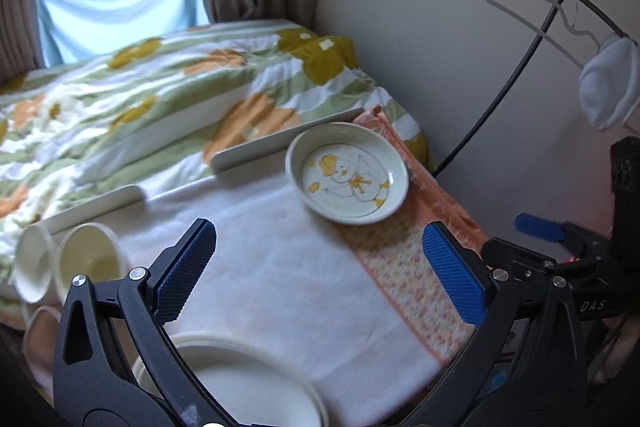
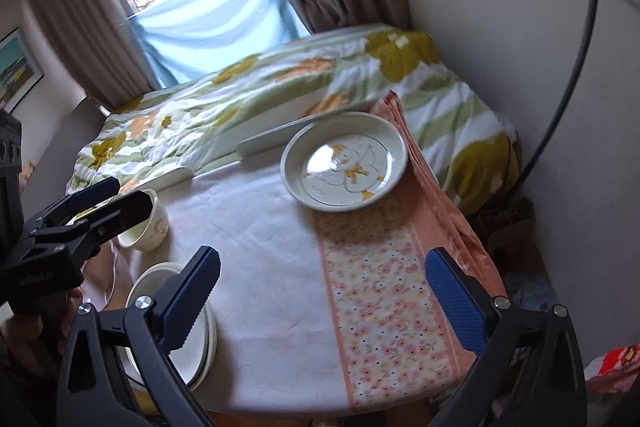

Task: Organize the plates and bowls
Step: 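Reach both tools to the small duck-print plate and grip its rim, then carry the small duck-print plate over and lower it onto the stack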

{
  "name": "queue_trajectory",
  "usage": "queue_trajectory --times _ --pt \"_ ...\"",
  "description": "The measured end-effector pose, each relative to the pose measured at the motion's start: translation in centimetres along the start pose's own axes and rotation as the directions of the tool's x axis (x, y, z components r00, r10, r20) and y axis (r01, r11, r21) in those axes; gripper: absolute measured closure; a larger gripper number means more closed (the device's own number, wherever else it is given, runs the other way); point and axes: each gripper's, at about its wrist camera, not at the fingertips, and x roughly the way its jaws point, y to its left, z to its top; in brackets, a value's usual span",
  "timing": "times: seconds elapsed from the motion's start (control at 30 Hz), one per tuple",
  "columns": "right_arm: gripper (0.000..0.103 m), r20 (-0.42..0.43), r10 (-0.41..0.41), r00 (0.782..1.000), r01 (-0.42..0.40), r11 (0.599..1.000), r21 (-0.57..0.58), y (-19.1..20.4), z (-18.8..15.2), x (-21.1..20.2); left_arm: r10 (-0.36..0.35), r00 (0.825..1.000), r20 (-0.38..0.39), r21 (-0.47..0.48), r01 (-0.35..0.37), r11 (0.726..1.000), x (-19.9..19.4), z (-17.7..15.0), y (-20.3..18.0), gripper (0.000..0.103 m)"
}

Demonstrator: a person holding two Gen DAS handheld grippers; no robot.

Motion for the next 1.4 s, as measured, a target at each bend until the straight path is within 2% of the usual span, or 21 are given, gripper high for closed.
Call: queue_trajectory --times 0.1,0.2,0.23,0.33,0.37,0.53,0.6,0.67,0.73,0.8,0.87,0.97,1.2,1.4 --pt "0.001 0.001 0.085 0.996 -0.085 0.985 0.148 -2.9 1.2 3.1 -0.05 0.997 -0.051 -0.04 0.048 0.998 4.8 1.7 1.0 0.0" --pt "0.002 -0.026 0.095 0.995 -0.087 0.972 0.219 -4.7 1.9 6.9 -0.059 0.993 -0.099 -0.068 0.052 0.996 9.5 2.9 2.2 0.002" --pt "0.007 -0.032 0.094 0.995 -0.085 0.97 0.229 -4.9 2.1 7.7 -0.063 0.992 -0.105 -0.078 0.055 0.995 10.9 3.2 2.6 0.004" --pt "0.03 -0.06 0.109 0.992 -0.088 0.955 0.283 -6.3 2.8 11.1 -0.065 0.987 -0.148 -0.106 0.05 0.993 14.8 3.9 3.6 0.015" --pt "0.034 -0.071 0.12 0.99 -0.093 0.949 0.3 -6.6 3.0 12.2 -0.063 0.984 -0.165 -0.113 0.045 0.993 16.1 4.1 3.9 0.021" --pt "0.052 -0.082 0.094 0.992 -0.064 0.949 0.309 -7.0 3.6 15.1 -0.055 0.969 -0.239 -0.119 0.027 0.993 20.8 4.3 4.6 0.041" --pt "0.058 -0.083 0.085 0.993 -0.053 0.943 0.329 -7.5 3.7 15.9 -0.058 0.964 -0.26 -0.12 0.027 0.992 22.1 4.2 4.8 0.054" --pt "0.071 -0.08 0.074 0.994 -0.042 0.938 0.343 -7.9 3.8 16.3 -0.061 0.96 -0.272 -0.123 0.028 0.992 22.7 4.2 5.0 0.061" --pt "0.074 -0.08 0.062 0.995 -0.031 0.939 0.343 -8.2 4.0 16.5 -0.06 0.957 -0.282 -0.123 0.026 0.992 23.2 4.2 5.1 0.069" --pt "0.08 -0.077 0.048 0.996 -0.019 0.939 0.343 -8.3 4.2 16.7 -0.038 0.955 -0.295 -0.119 0.003 0.993 23.6 4.2 5.2 0.085" --pt "0.088 -0.072 0.033 0.997 -0.007 0.939 0.345 -8.5 4.3 16.7 -0.01 0.954 -0.298 -0.123 -0.028 0.992 23.6 4.1 5.5 0.093" --pt "0.093 -0.074 0.018 0.997 0.008 0.942 0.336 -8.7 4.7 16.7 -0.028 0.956 -0.291 -0.139 -0.014 0.99 23.2 4.1 5.9 0.094" --pt "0.093 -0.084 0.015 0.996 0.01 0.958 0.287 -8.4 4.9 16.8 -0.007 0.959 -0.284 -0.111 -0.026 0.993 22.9 3.9 5.7 0.094" --pt "0.093 -0.084 0.009 0.996 0.011 0.972 0.234 -7.8 4.8 16.5 0.03 0.967 -0.254 -0.067 -0.049 0.997 21.1 3.4 5.2 0.094"
